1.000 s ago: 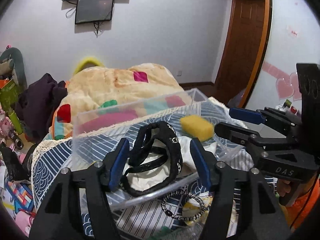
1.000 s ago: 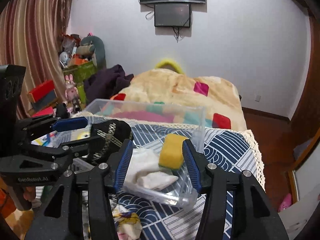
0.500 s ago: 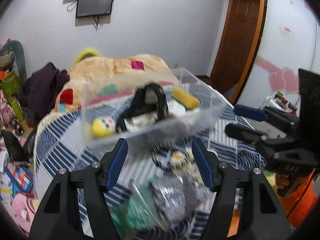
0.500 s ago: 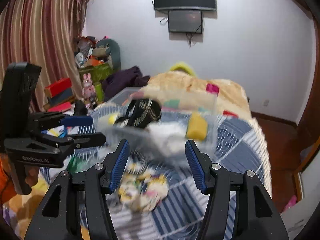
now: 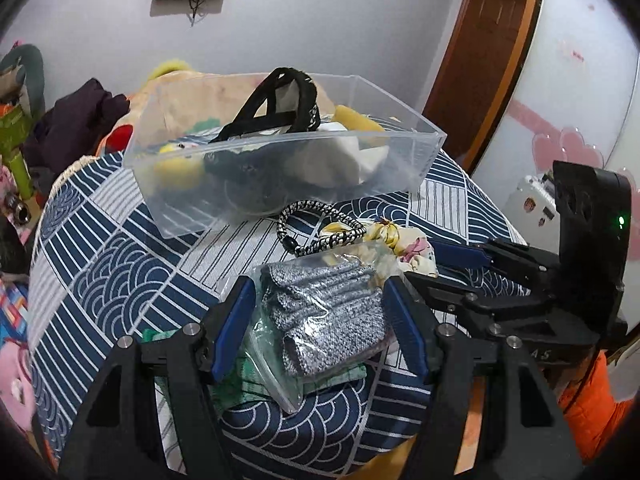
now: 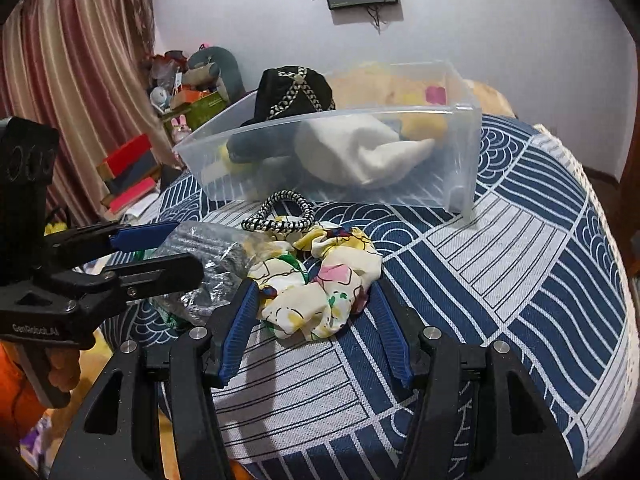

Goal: Organize soft objects
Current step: 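Grasp the floral scrunchie with the right tool while the left tool grasps the silver sock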

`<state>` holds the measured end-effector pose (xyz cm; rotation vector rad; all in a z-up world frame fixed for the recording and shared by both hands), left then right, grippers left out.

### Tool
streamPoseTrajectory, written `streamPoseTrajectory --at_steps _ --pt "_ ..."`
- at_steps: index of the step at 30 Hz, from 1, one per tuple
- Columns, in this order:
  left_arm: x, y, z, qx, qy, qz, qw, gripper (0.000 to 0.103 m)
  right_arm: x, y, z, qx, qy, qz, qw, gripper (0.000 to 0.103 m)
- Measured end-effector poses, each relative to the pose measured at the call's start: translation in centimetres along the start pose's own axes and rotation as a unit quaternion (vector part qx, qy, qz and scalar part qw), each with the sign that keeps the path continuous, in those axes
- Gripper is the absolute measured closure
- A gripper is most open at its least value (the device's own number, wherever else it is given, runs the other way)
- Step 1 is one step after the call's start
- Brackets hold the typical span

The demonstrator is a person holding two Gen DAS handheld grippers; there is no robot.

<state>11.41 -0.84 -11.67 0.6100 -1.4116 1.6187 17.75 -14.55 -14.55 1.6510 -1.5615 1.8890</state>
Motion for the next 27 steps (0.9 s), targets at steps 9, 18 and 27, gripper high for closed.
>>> streamPoseTrajectory --at_steps 9,18,27 --pt "0.1 0.8 0.3 -0.003 0.006 0.013 0.9999 0.07 0.1 0.7 -1.3 0.015 0.016 0.008 1.0 0.089" --pt "3.8 0.4 0.6 -0.017 0.002 0.048 0.9987 0.074 3.3 1.6 -0.5 0.005 0.02 0.04 0.999 0.09" --pt "8.2 -1.8 -0.2 -0.009 -0.016 0.113 0.9934 0.074 8.4 0.0 -0.1 0.007 0.042 0.101 0.994 0.09"
Point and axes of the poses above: each gripper's, at about its wrist camera, not at the fingertips, and x roughly against the way its jaws point, z to its right, y to its underside, the point moved 2 cm from there along -x, roughly the way its jaws point, and after that the axes turned 15 degrees about -z, right-handed, at the moved point
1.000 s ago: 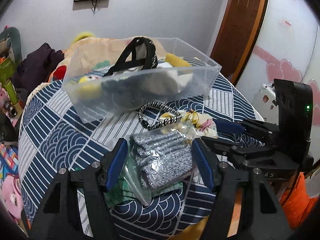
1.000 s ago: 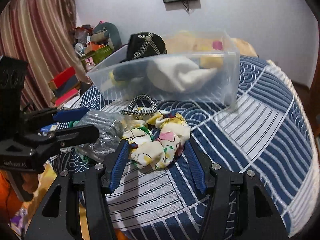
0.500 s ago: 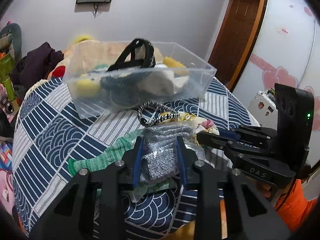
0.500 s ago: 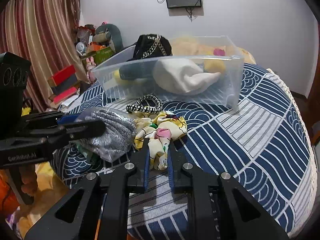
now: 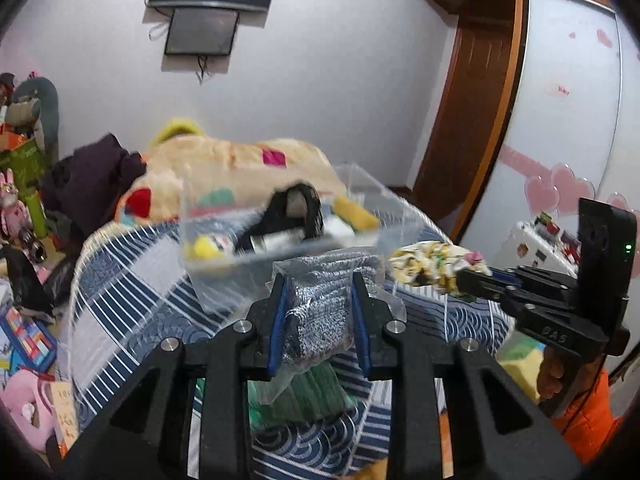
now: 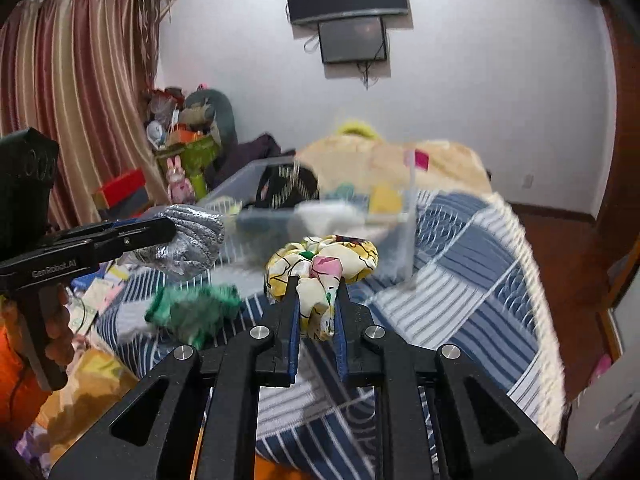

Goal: Organize soft objects
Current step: 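Grasp the floral scrunchie with the right tool while the left tool grasps the silver sock, then place the scrunchie and silver sock into the clear box and open both tools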

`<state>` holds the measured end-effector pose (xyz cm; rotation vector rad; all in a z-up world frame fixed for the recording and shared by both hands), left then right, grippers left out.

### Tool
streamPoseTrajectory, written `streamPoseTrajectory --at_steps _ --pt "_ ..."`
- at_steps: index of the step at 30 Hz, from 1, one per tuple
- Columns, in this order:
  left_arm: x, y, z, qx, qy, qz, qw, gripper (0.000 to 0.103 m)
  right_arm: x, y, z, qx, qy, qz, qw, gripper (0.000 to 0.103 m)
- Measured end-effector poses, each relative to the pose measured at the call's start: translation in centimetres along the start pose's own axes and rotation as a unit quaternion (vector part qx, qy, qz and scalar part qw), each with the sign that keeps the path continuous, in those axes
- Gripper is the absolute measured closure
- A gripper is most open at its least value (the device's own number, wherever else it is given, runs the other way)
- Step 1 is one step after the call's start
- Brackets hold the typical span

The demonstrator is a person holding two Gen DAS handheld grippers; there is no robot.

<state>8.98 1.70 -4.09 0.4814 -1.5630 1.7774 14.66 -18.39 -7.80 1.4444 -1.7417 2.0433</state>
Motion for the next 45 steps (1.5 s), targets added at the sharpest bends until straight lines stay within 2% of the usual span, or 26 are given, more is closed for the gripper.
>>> streamPoseTrajectory --at_steps 7,13,17,25,34,43,45 --pt "1.4 -3.1 -1.3 0.006 -0.034 0.044 0.9985 0.074 1.4 -3.4 0.1 0.007 0.017 0.041 0.999 0.09" --pt "0.3 -5.9 -3.0 0.014 -0.052 0.049 0.9973 0.074 0.8 -6.3 0.5 0.012 0.029 0.055 0.998 0.09" --pt "-1.4 -7.2 -4.4 0.02 -0.071 0.045 0.9963 0.074 -1.0 -7.8 0.6 0.013 0.029 0.047 0.998 0.09" --pt "-6.7 -8.1 -6.4 0.031 -0.076 -0.009 0.9966 0.074 -5.4 -8.6 0.9 0.024 0.039 -0.008 0.999 0.09" --pt "-11.7 -8.0 -6.6 0.027 -0.073 -0.053 0.9956 0.074 -9.1 -8.9 1.4 0.027 0.04 -0.063 0.997 0.09" --pt "-12.7 -8.0 -6.4 0.03 -0.059 -0.081 0.9945 0.072 -9.7 -8.8 1.2 0.044 0.051 -0.083 0.994 0.086" --pt "-12.5 -7.9 -6.2 0.028 -0.055 -0.087 0.9943 0.069 -9.4 -8.7 1.2 0.046 0.053 -0.084 0.994 0.081"
Point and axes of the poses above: each gripper's, at about its wrist camera, not at the fingertips, and x roughly against the way its jaws point, z to its right, y to its underside, the point moved 2 cm from there along -x, roughly the way its jaws point, and after that the axes turned 15 degrees about -z, right-handed, at the moved point
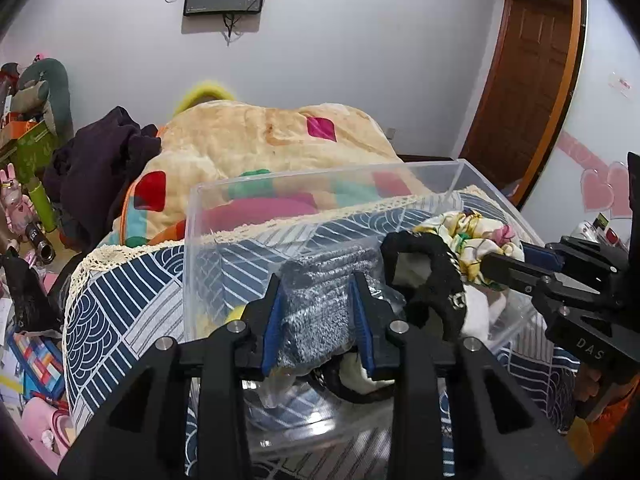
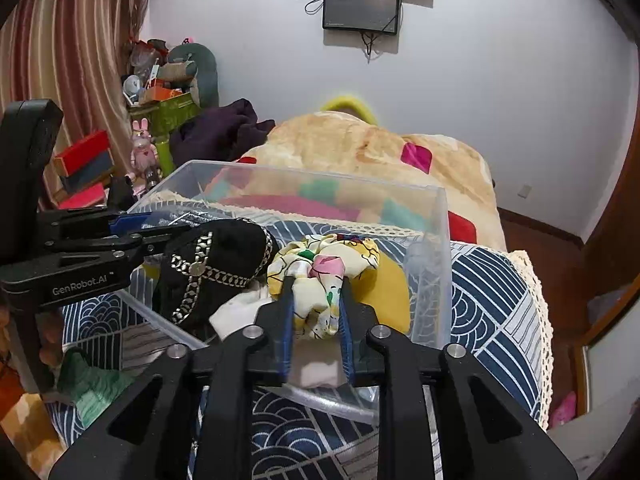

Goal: Organize soft objects
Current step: 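Place the scrunchie and silver sock into the clear box and open both tools, then grasp the green knit glove with the left tool while the right tool grasps the braided hair tie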

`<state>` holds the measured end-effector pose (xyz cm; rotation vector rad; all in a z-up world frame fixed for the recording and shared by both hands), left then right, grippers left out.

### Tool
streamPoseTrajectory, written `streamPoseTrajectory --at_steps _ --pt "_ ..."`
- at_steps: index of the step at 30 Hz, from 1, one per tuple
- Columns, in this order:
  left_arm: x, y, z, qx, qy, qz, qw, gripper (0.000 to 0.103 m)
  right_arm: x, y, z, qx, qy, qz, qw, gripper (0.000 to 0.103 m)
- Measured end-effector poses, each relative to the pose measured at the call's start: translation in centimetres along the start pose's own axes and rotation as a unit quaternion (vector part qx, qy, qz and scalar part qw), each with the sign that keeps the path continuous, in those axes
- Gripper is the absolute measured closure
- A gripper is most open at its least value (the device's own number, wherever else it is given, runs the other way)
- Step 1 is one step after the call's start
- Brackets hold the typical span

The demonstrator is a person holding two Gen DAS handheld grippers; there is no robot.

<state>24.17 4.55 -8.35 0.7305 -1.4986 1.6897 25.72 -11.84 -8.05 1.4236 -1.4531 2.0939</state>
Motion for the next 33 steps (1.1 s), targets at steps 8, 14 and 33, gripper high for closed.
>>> streamPoseTrajectory --at_steps 8,14,33 --pt "2.8 1.6 0.9 -0.022 -0.009 0.009 0.9997 0.045 2.0 0.6 -0.2 0.0 0.014 0.014 1.0 0.055" --pt "6.2 3.2 1.3 -0.022 -0.015 0.029 0.9992 0.027 4.3 1.3 -0.8 -0.001 0.022 0.043 0.999 0.034" --pt "6.1 11.4 0.7 0.021 -0.012 0.004 0.9997 0.0 2.8 6.4 -4.0 0.013 -0.023 0.023 0.999 0.024"
Point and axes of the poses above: each gripper's, at about its wrist camera, not at the fingertips, and x roughly against the way its jaws point, z to its right, y to its underside, the point moved 2 cm from there along -x, roughly the way its jaws point, and after that the axes turned 15 degrees about -z, right-handed, at the moved point
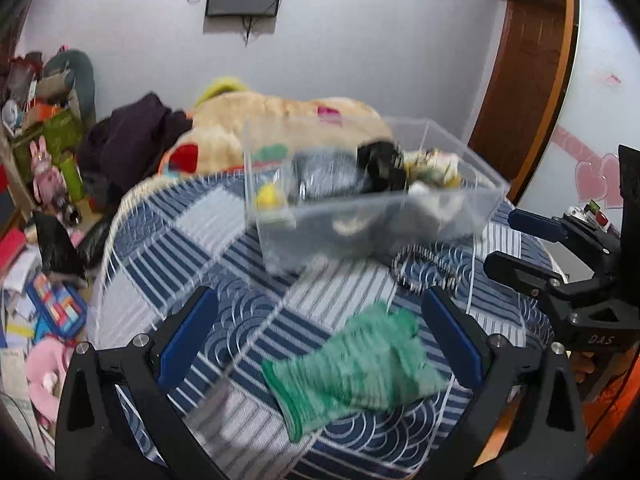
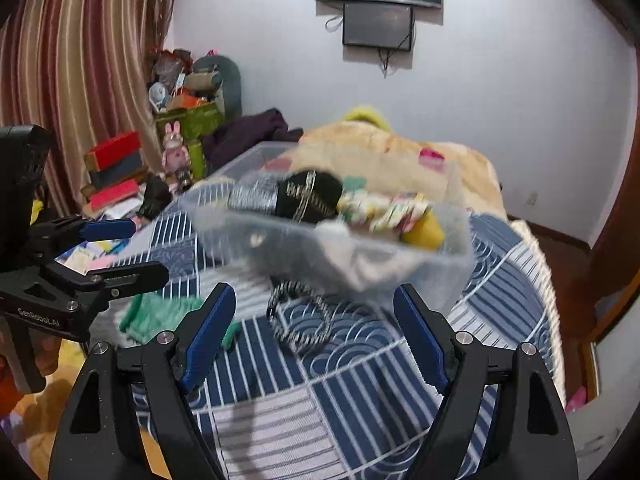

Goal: Organize soft objects
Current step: 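Grasp the green knit glove with the left tool while the right tool grasps the braided hair tie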

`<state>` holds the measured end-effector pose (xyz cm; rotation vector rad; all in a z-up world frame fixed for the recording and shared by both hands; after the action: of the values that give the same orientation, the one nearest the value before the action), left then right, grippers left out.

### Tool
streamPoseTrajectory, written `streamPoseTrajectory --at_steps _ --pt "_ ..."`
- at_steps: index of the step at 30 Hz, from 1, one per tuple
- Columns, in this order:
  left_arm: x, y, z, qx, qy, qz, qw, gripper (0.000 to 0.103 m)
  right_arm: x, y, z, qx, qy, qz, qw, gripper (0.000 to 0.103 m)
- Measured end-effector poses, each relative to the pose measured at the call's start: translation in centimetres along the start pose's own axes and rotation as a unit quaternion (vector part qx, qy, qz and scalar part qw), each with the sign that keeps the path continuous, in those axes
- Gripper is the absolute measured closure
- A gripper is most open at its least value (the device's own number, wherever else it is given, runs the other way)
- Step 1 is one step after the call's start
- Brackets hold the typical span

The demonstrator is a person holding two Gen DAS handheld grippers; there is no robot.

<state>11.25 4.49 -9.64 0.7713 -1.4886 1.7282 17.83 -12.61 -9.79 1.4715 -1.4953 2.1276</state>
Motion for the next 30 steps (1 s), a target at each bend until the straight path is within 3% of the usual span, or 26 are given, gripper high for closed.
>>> streamPoseTrajectory --at_steps 7,9,10,13,16,20,21,24,30 --pt "-2.4 3.0 0.1 -0.009 -0.003 -0.036 0.9993 0.002 -3.3 0.8 -0.4 -0.01 -0.022 -0.051 0.998 0.024" --pt "-2.8 3.6 0.2 -0.015 0.001 -0.044 0.9989 0.018 -4.5 0.7 -0.5 -0.01 -0.025 -0.073 0.997 0.026" --pt "-3.0 3.8 0.2 -0.017 0.011 -0.049 0.9986 0.022 -4.8 0.6 -0.5 -0.012 -0.024 -0.078 0.997 0.028" --pt "-2.8 4.1 0.1 -0.015 0.015 -0.04 0.999 0.027 -5.5 0.3 -0.5 -0.013 -0.02 -0.086 0.996 0.039" --pt "-2.7 4.0 0.0 -0.012 0.021 -0.038 0.999 0.04 -5.3 0.3 -0.6 -0.011 -0.03 -0.086 0.996 0.06" --pt "-2.5 3.9 -0.1 -0.012 0.045 -0.043 0.998 0.073 -5.2 0.6 -0.5 -0.003 -0.025 -0.084 0.996 0.08" --pt "-2.4 3.9 -0.1 -0.012 0.048 -0.043 0.9978 0.076 -5.0 0.8 -0.5 -0.002 -0.025 -0.082 0.996 0.084" --pt "-1.7 3.8 0.2 -0.02 0.044 -0.034 0.9983 0.081 -4.5 1.2 -0.4 -0.006 -0.032 -0.075 0.997 0.089" --pt "0.3 2.8 0.6 -0.029 0.031 -0.004 0.9991 0.082 -2.7 0.8 0.2 -0.016 -0.035 -0.042 0.998 0.09"
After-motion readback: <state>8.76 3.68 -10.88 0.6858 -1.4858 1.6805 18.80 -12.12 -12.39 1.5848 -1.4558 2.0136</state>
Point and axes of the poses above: each gripper's, at about its wrist camera, not at the fingertips, and x roughly against the way its jaws point, z to its right, y to its underside, the point moved 2 cm from there along -x, roughly the way its jaws point, and after that the axes turned 15 degrees about -z, right-handed, at the moved point
